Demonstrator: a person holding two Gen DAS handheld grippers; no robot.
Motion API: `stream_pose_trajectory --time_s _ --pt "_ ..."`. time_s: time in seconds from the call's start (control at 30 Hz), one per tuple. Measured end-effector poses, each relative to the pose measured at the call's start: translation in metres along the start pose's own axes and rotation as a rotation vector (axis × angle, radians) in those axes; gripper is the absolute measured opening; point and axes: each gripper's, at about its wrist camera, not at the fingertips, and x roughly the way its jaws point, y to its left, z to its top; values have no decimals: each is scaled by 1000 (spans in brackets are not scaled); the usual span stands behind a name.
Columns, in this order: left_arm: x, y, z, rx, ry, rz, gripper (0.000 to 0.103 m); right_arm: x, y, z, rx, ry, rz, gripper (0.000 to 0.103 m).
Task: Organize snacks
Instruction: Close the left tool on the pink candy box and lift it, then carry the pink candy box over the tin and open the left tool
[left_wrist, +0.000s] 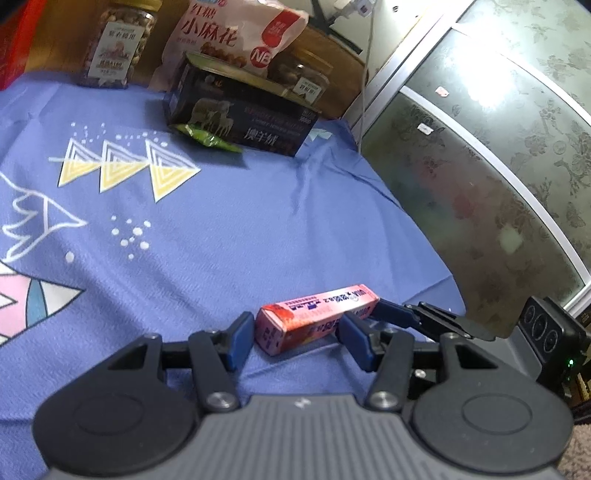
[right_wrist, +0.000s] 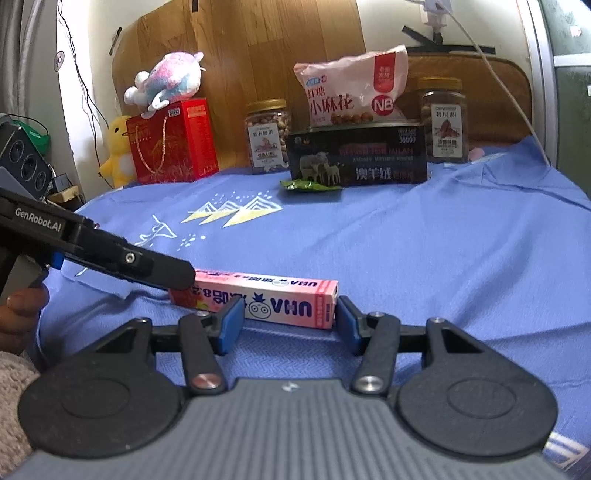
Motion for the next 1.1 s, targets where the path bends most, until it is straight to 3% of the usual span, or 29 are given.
stream_pose_trajectory --time_s 0.47,0.7,0.87,1.1 --pt "7 -1 16 39 -11 -14 51 5 -7 9 15 -30 -18 57" --pt "23 1 30 56 17 16 51 16 -16 26 -3 -34 -19 57" --pt "26 -3 68 99 -35 31 51 30 -28 67 -65 -106 -7 57" --pt "38 2 151 143 -142 96 51 71 -50 132 -175 -231 -11 56"
